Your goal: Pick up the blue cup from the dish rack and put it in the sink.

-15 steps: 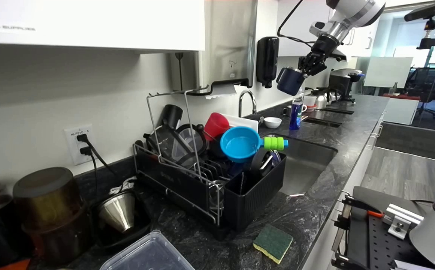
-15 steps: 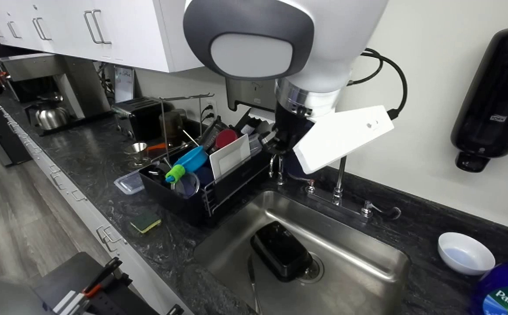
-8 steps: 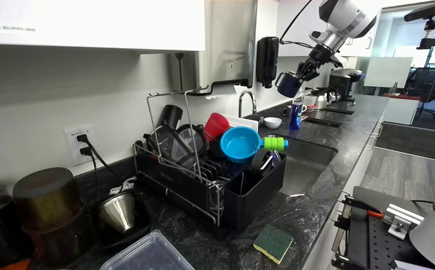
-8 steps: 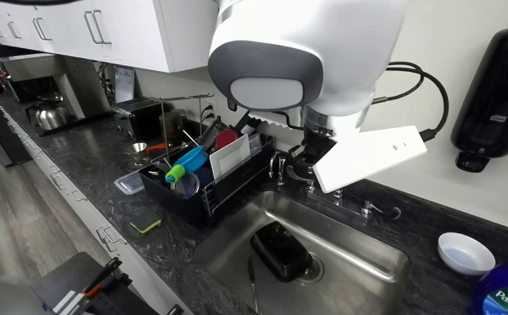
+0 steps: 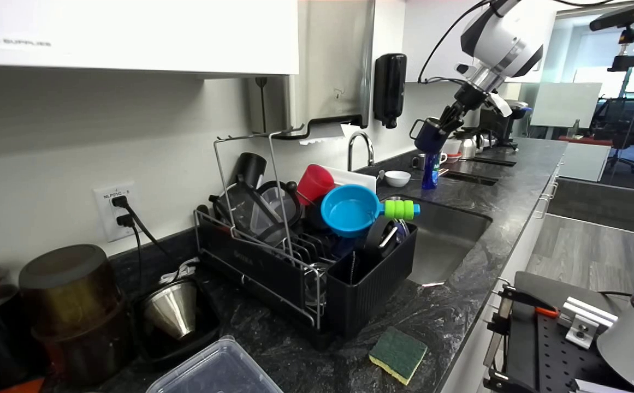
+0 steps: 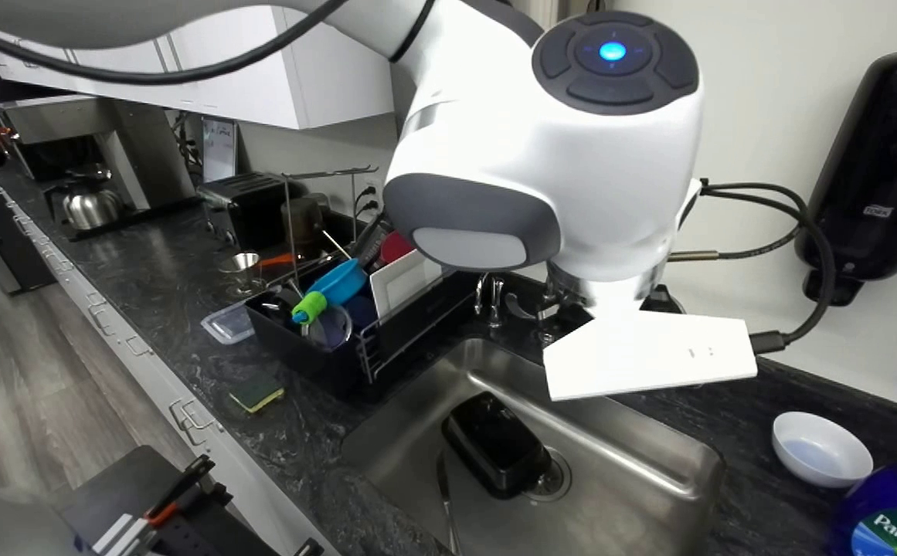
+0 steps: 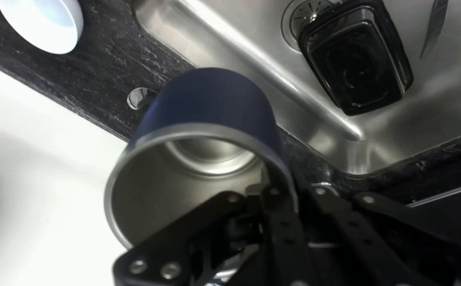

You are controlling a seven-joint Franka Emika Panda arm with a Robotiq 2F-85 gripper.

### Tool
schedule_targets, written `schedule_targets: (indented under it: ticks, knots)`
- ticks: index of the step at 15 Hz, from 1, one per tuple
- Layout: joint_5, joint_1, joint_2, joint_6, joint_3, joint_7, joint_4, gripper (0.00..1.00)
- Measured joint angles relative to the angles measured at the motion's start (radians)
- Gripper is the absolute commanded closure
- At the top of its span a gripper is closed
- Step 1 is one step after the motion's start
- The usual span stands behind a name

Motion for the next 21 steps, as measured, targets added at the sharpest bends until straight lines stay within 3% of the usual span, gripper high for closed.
schedule_targets:
  ticks: [9,13,14,21]
  knots:
    - [-0.027,-0.004,0.002,0.123,0.012,0.099,-0.13,0.98]
    - [-0.074,-0.013,0.002,0.13,0.012,0.139,-0.162,0.98]
    - [-0.087,-0.014,0.001,0.13,0.012,0.151,-0.167,0.93]
    - [-0.113,-0.016,-0.005,0.13,0.012,0.175,-0.177,0.93]
